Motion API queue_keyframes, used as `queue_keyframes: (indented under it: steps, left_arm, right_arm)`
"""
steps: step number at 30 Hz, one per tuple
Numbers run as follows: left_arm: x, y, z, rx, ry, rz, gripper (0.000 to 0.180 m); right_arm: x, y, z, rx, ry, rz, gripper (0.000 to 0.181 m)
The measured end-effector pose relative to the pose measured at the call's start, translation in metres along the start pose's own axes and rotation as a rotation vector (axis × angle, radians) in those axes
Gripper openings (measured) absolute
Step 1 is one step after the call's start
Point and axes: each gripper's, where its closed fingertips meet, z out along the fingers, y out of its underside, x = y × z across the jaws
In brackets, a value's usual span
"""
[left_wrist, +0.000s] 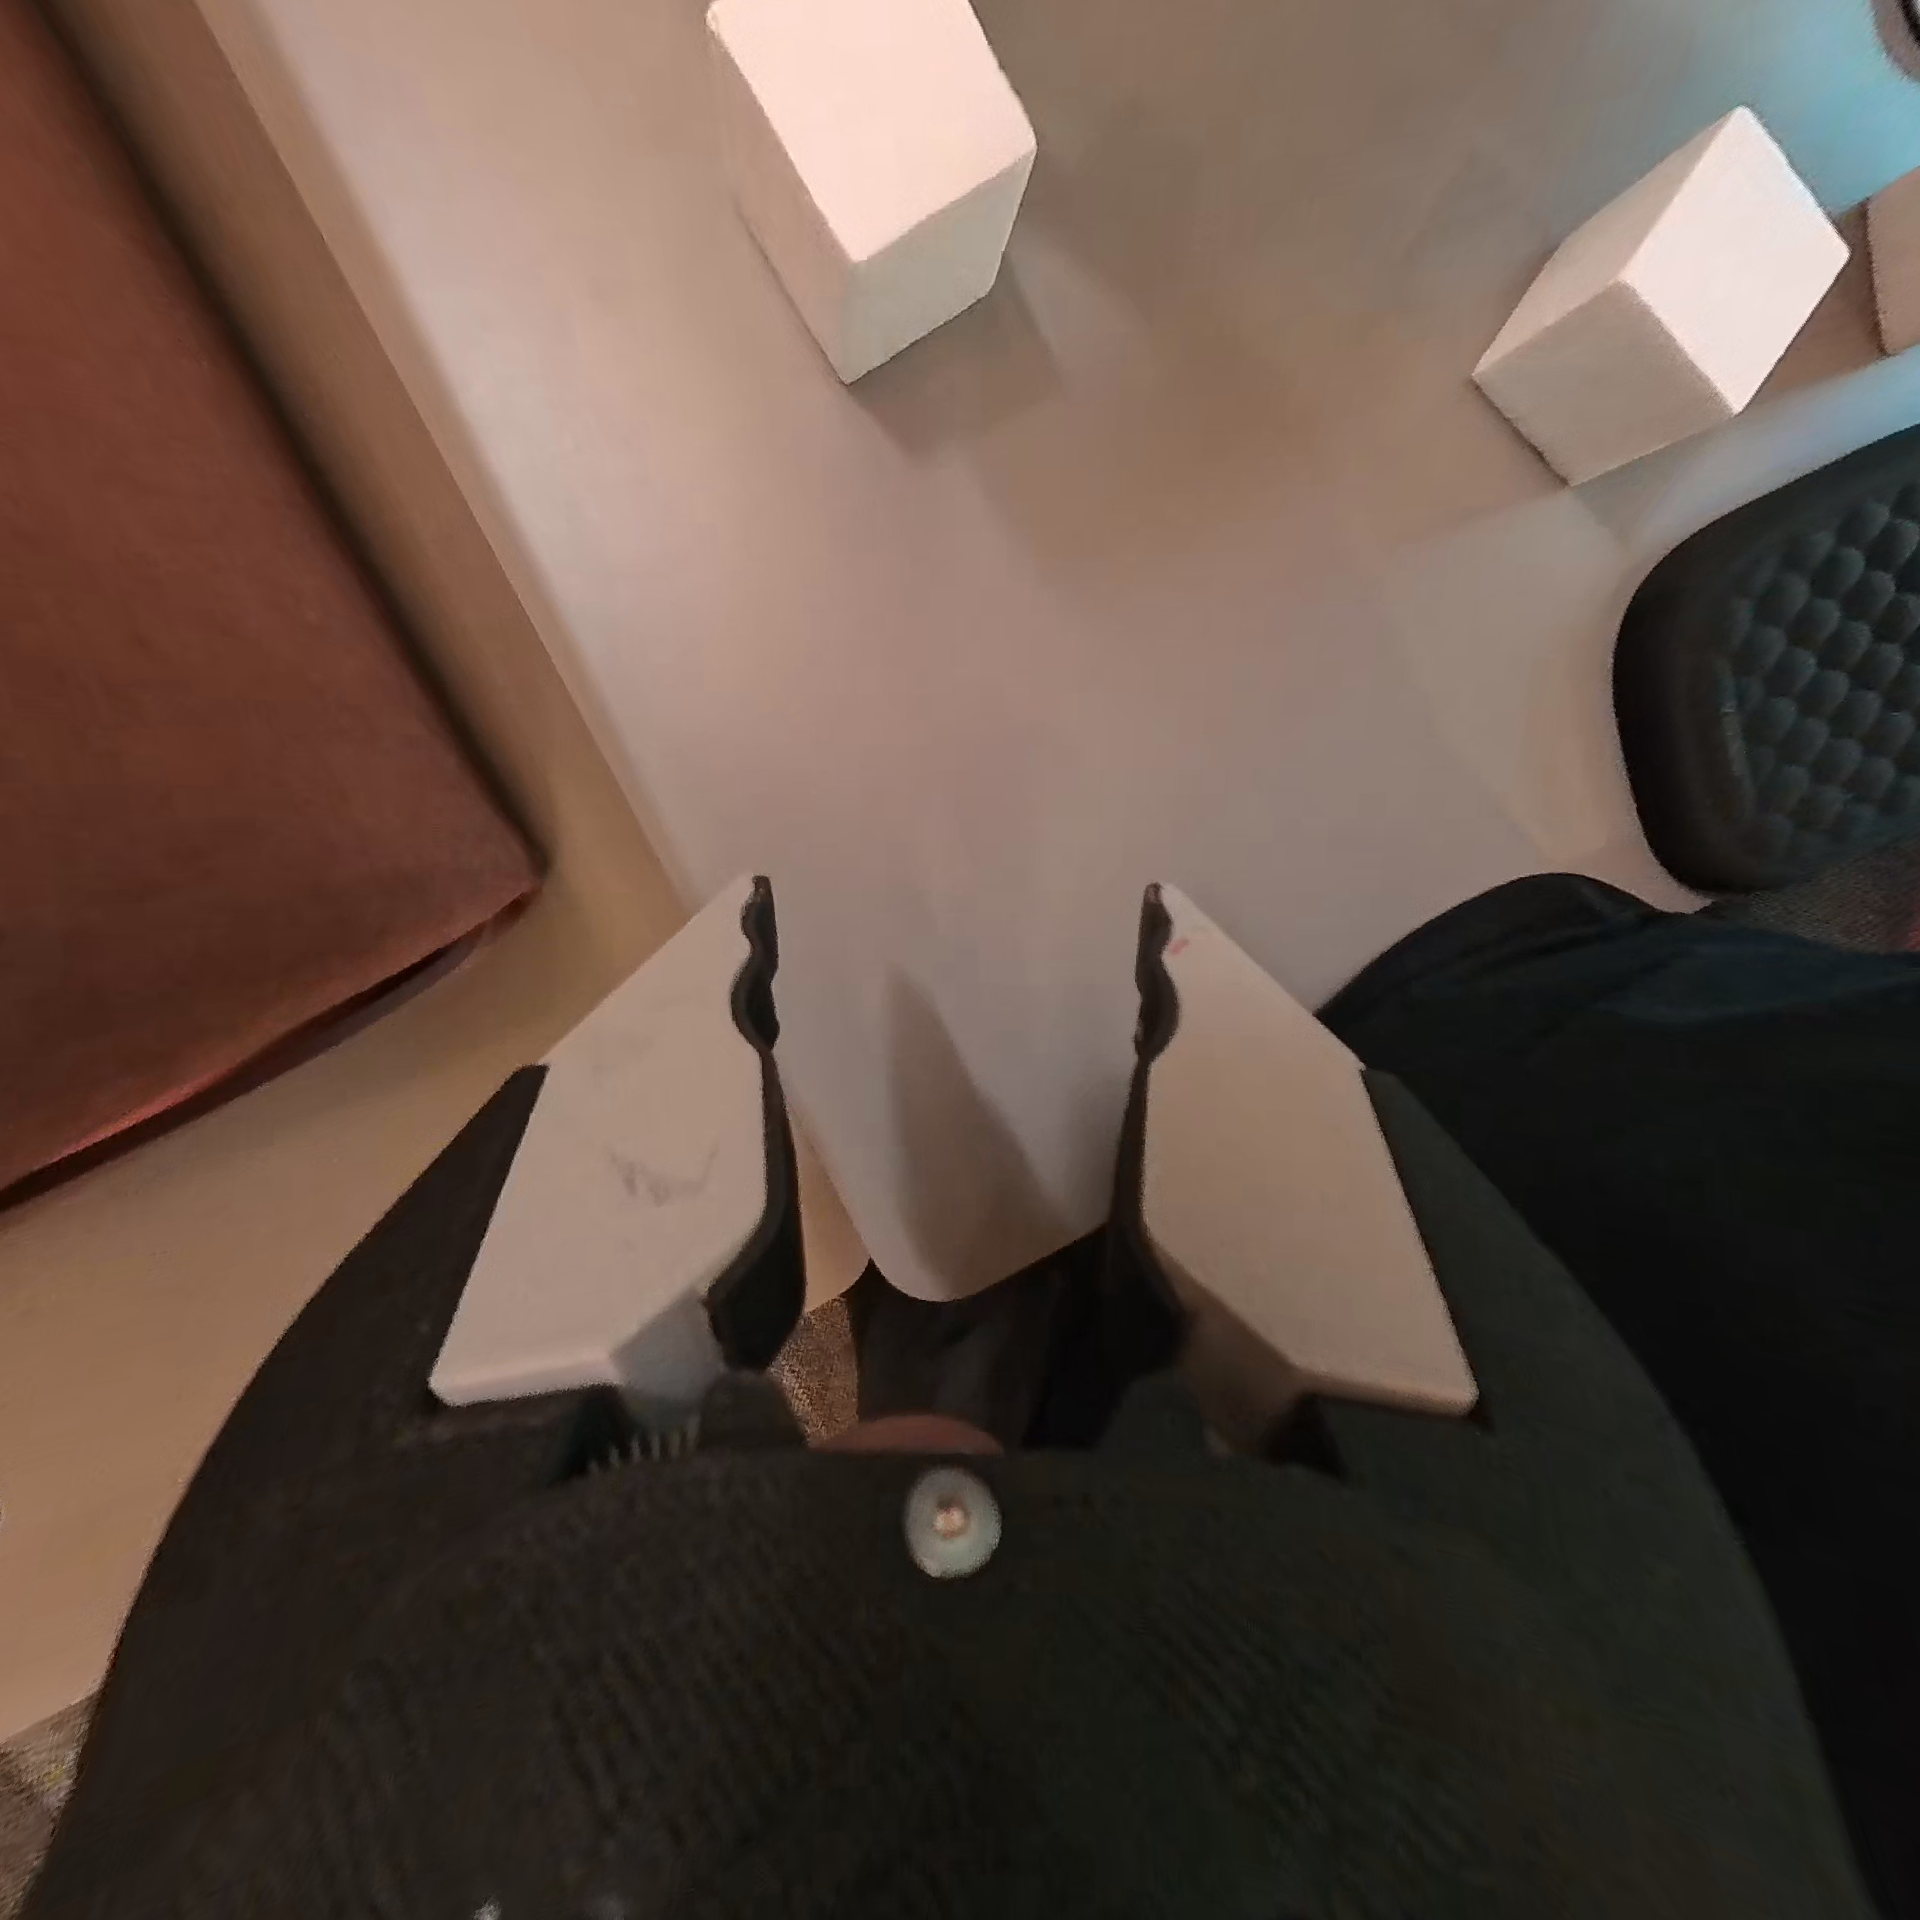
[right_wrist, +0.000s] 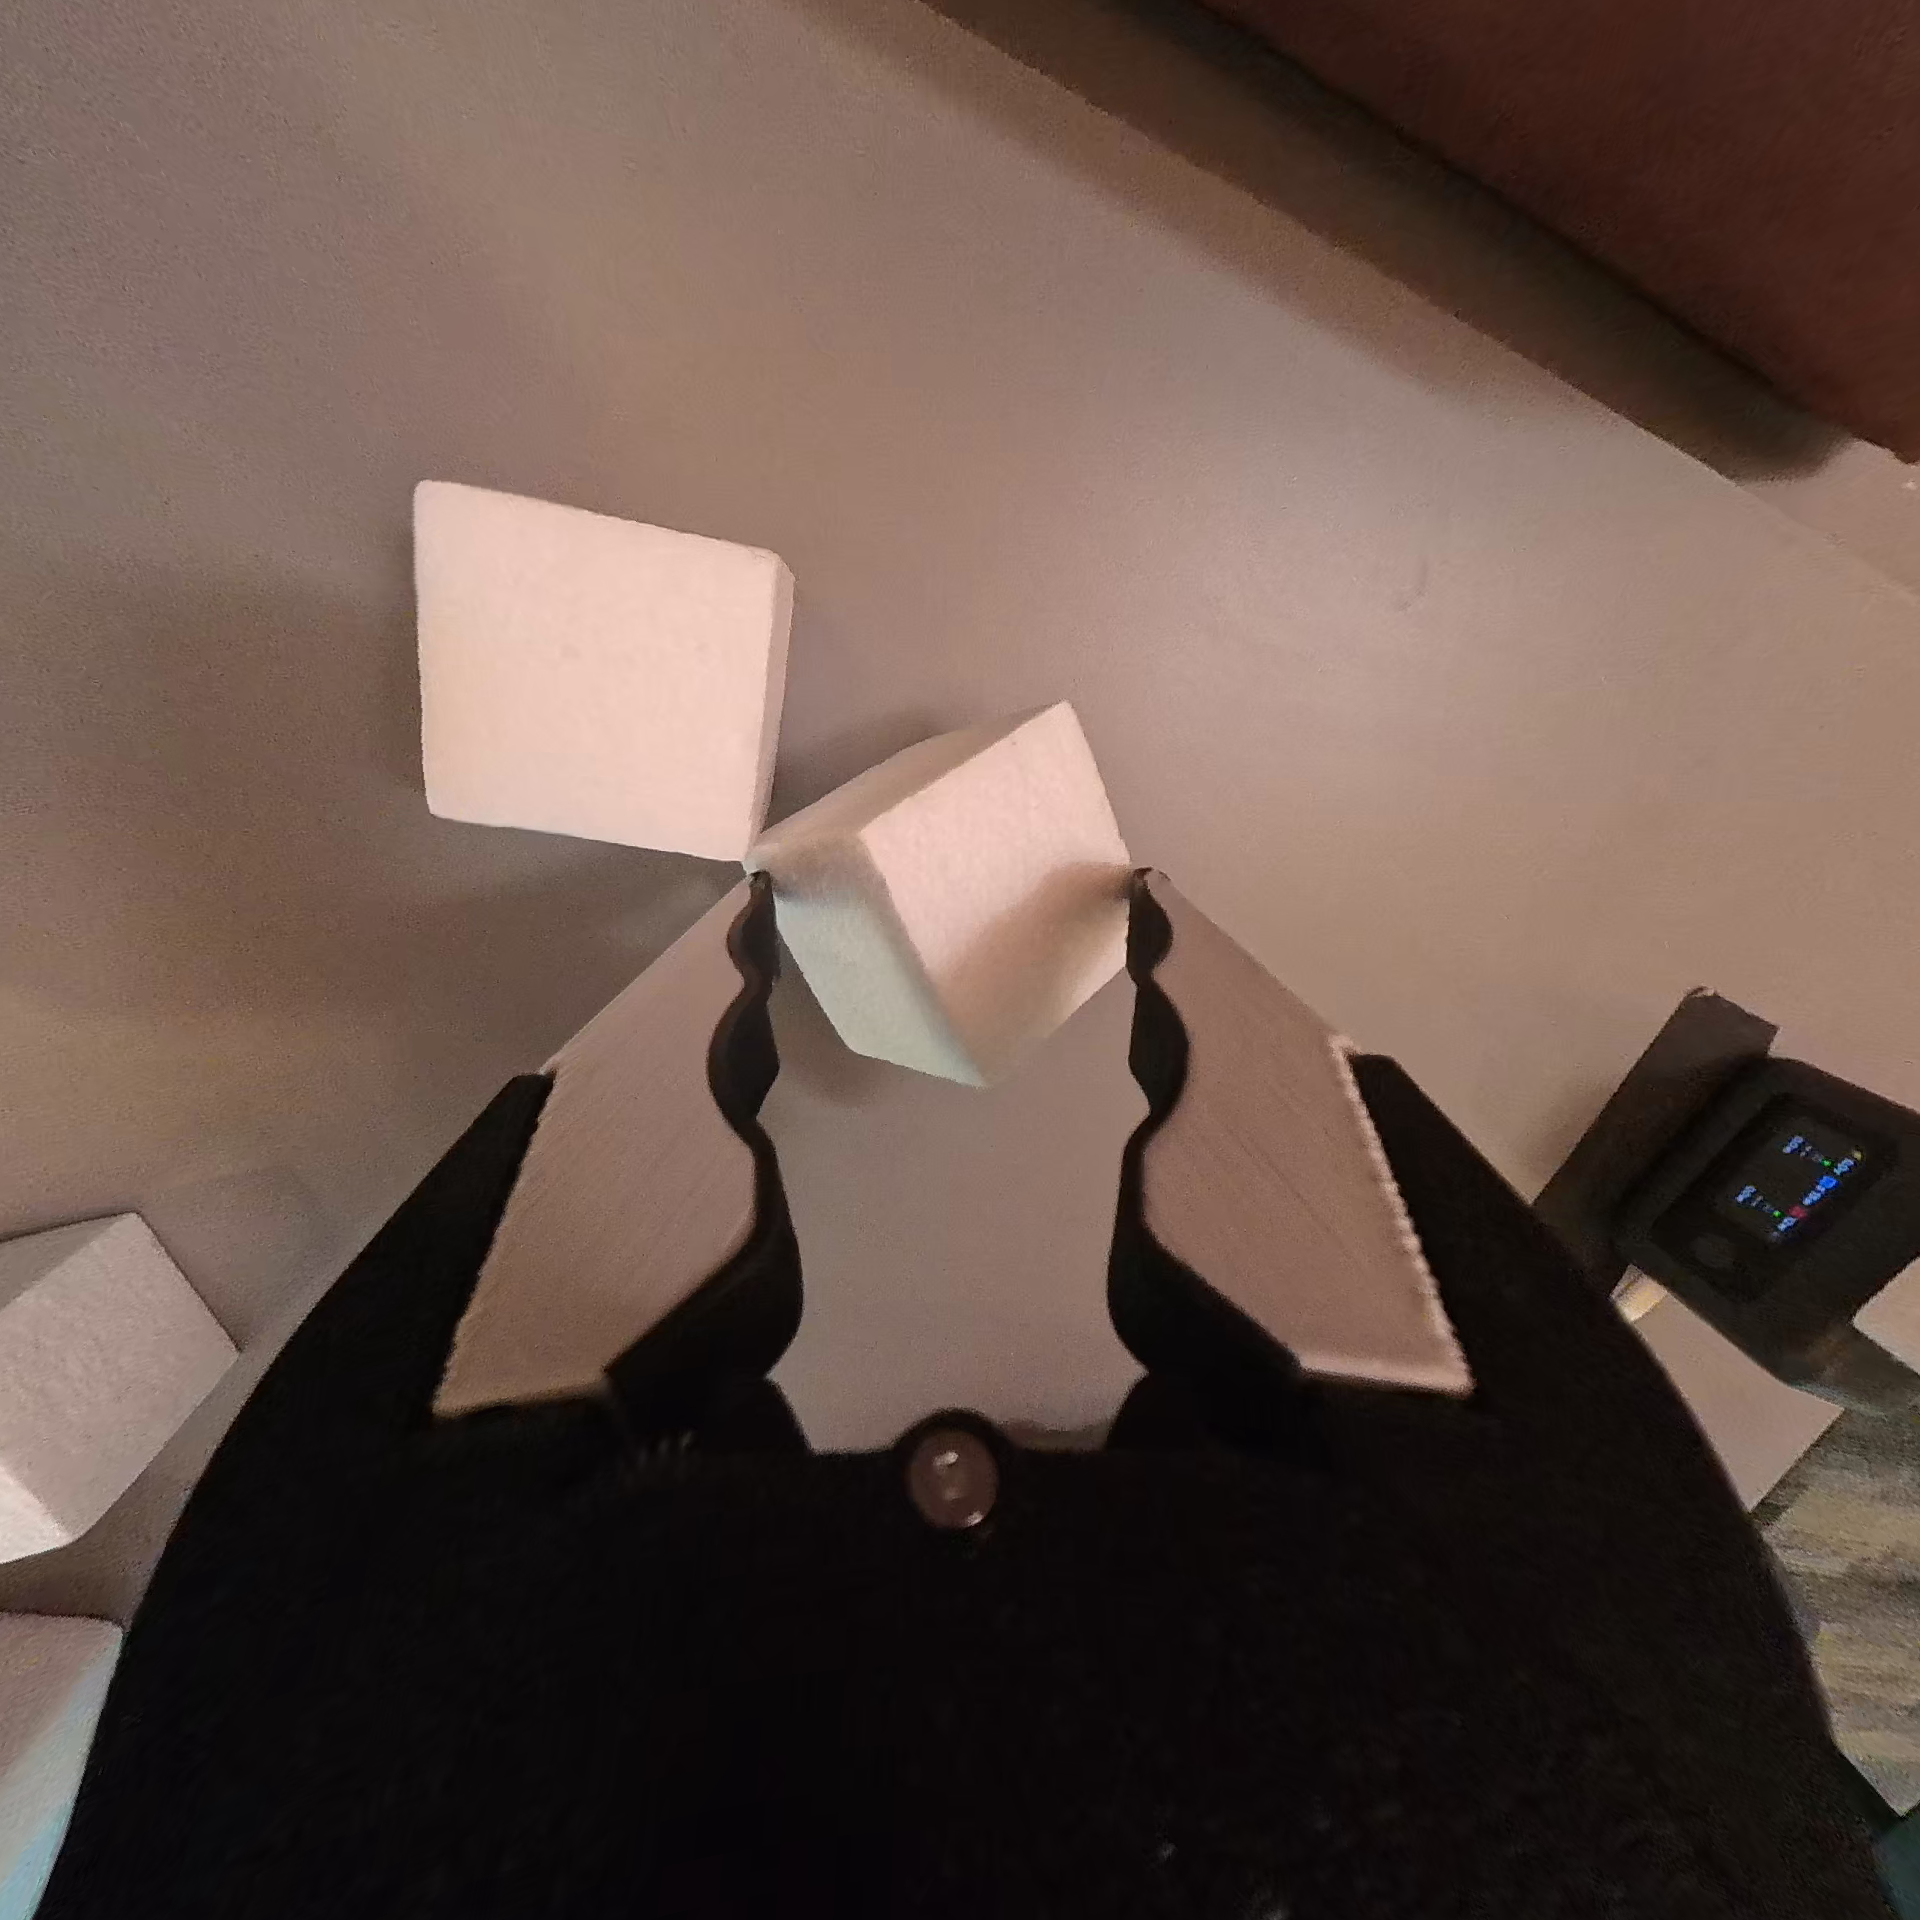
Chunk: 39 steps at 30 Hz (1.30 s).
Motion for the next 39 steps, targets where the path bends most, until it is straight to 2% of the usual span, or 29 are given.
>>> queue_keyframes:
  steps: [5,10,17,21,24,26,30,37,39]
  left_arm:
    - [0.001,-0.001,0.002,-0.009,0.005,0.020,0.068]
    - [0.002,-0.003,0.005,-0.007,0.022,0.022,0.067]
    - [0.005,-0.015,0.014,-0.005,0.042,0.071,0.069]
    - [0.000,-0.068,0.031,0.017,0.057,0.217,0.083]
    - [-0.002,-0.104,0.049,-0.023,0.113,0.379,0.083]
    - [-0.010,-0.114,0.068,-0.101,0.118,0.454,0.085]
    - [-0.014,-0.107,0.094,-0.216,0.160,0.542,0.072]
    - [-0.012,-0.078,0.110,-0.222,0.185,0.522,0.039]
    - [-0.013,-0.067,0.110,-0.229,0.171,0.515,0.045]
  right_arm:
    - [0.000,0.013,-0.004,-0.050,0.019,0.057,0.067]
    - [-0.024,0.025,-0.021,0.012,0.005,0.188,0.066]
    - [-0.044,0.045,-0.024,-0.018,0.026,0.210,0.066]
    - [-0.047,0.043,-0.025,0.015,0.008,0.251,0.067]
    - [-0.057,0.043,-0.027,0.029,-0.017,0.261,0.062]
    - [-0.063,0.043,-0.029,0.044,-0.024,0.268,0.061]
    - [-0.061,0.043,-0.038,0.072,-0.013,0.265,0.063]
    - [-0.043,0.027,-0.031,0.166,-0.051,0.218,0.070]
    - [-0.038,0.027,-0.021,0.144,-0.049,0.176,0.070]
